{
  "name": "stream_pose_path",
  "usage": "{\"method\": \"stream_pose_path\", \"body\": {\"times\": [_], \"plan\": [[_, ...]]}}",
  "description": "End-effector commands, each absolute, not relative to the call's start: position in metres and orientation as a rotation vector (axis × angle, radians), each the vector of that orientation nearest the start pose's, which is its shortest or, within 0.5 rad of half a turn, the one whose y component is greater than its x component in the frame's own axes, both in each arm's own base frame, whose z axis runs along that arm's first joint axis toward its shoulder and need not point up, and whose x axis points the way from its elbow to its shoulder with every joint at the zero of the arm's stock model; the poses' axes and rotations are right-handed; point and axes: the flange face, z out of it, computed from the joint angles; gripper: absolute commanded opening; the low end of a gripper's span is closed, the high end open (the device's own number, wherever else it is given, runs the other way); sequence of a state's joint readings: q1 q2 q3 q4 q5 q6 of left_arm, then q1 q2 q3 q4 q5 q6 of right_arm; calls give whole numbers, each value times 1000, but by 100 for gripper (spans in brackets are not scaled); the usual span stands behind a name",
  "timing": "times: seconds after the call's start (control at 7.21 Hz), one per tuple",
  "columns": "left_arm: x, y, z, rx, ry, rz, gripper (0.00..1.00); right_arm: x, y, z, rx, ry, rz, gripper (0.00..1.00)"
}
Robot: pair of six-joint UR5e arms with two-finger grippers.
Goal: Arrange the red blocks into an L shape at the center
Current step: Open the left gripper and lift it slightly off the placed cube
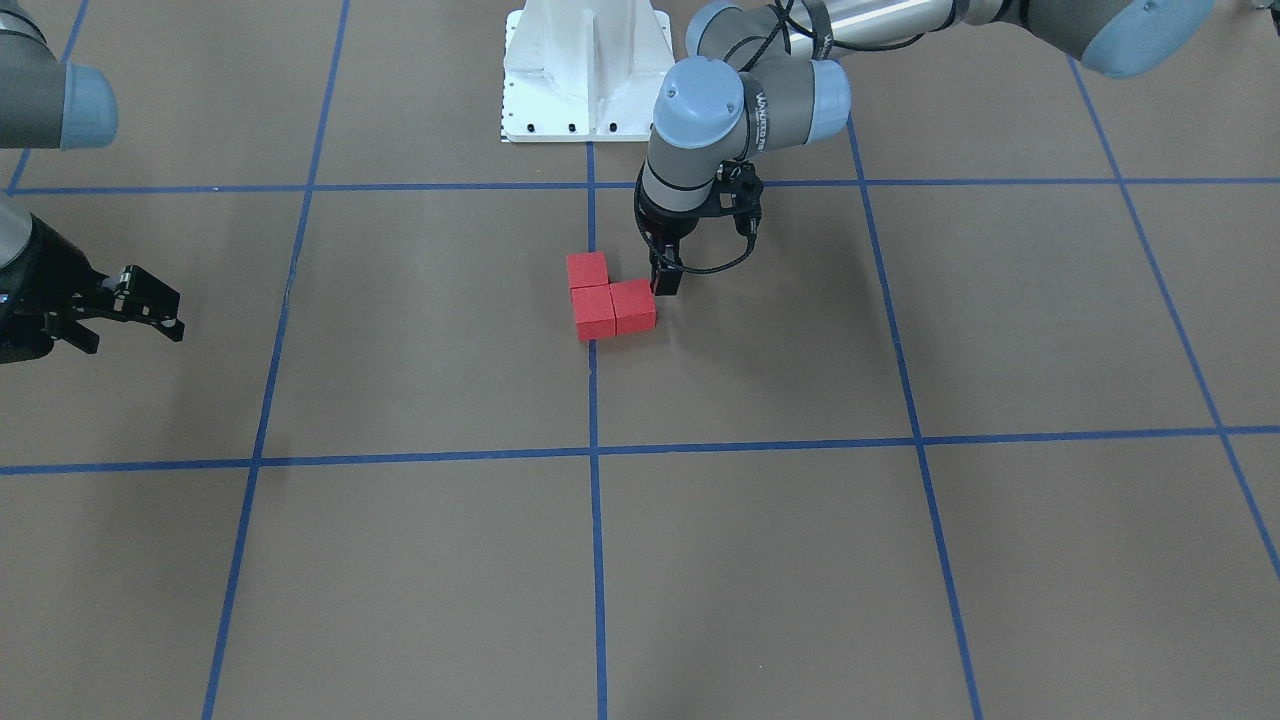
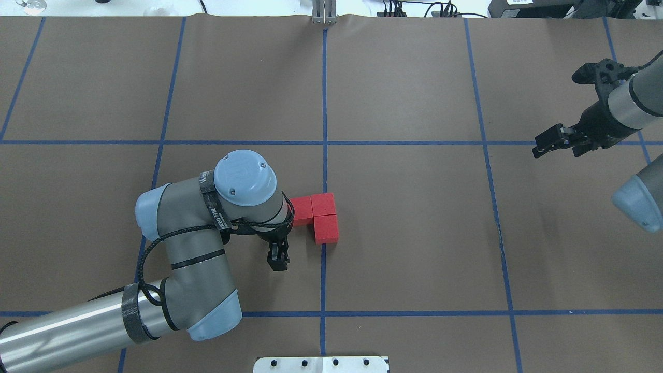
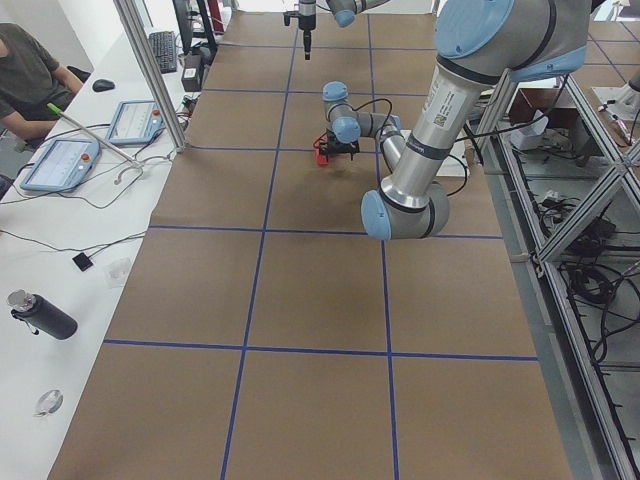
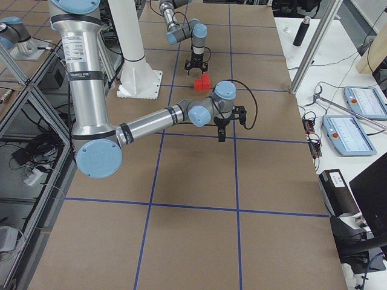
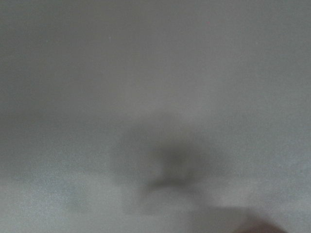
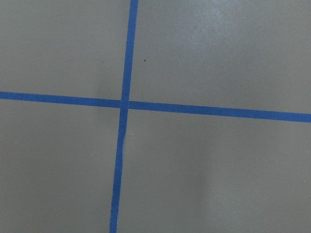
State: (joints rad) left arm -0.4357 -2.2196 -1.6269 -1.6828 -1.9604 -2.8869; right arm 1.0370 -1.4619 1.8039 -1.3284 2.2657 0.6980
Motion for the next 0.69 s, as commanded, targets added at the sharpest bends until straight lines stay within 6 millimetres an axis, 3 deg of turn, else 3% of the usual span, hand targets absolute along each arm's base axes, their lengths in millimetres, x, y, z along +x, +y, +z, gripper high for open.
{"method": "stream_pose_path", "body": {"times": [0.0, 0.28, 0.42, 0.55], "plan": [[586, -378, 237, -747, 633, -1467, 100, -215, -501, 462, 68, -873, -51, 100], [585, -376, 239, -746, 630, -1467, 100, -215, -501, 461, 69, -874, -50, 100], [577, -371, 232, -748, 634, -1461, 100, -215, -501, 461, 69, -874, -50, 100], [561, -363, 240, -722, 621, -1433, 100, -215, -501, 461, 69, -875, -52, 100]]}}
